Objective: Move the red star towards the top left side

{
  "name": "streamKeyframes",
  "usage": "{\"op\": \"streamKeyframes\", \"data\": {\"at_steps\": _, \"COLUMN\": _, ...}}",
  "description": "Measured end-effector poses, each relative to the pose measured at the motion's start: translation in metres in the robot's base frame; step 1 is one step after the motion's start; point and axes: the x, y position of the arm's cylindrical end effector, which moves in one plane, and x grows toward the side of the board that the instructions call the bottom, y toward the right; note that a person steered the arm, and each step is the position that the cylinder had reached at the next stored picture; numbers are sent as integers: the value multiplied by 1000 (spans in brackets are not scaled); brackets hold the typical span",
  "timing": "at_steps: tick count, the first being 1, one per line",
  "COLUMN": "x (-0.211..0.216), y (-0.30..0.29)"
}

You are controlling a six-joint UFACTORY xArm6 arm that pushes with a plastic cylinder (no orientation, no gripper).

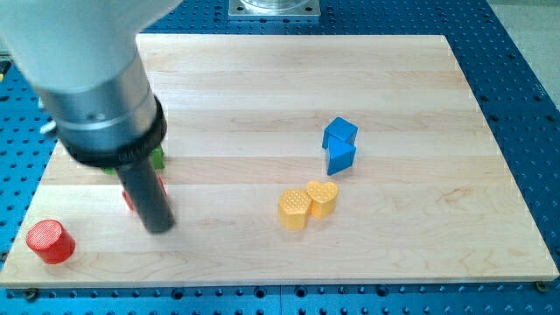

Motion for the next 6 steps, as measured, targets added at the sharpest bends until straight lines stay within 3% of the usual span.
{"op": "streamKeyframes", "data": {"at_steps": 2, "x": -3, "y": -33}}
{"op": "streamKeyframes", "data": {"at_steps": 6, "x": -232, "y": -35}}
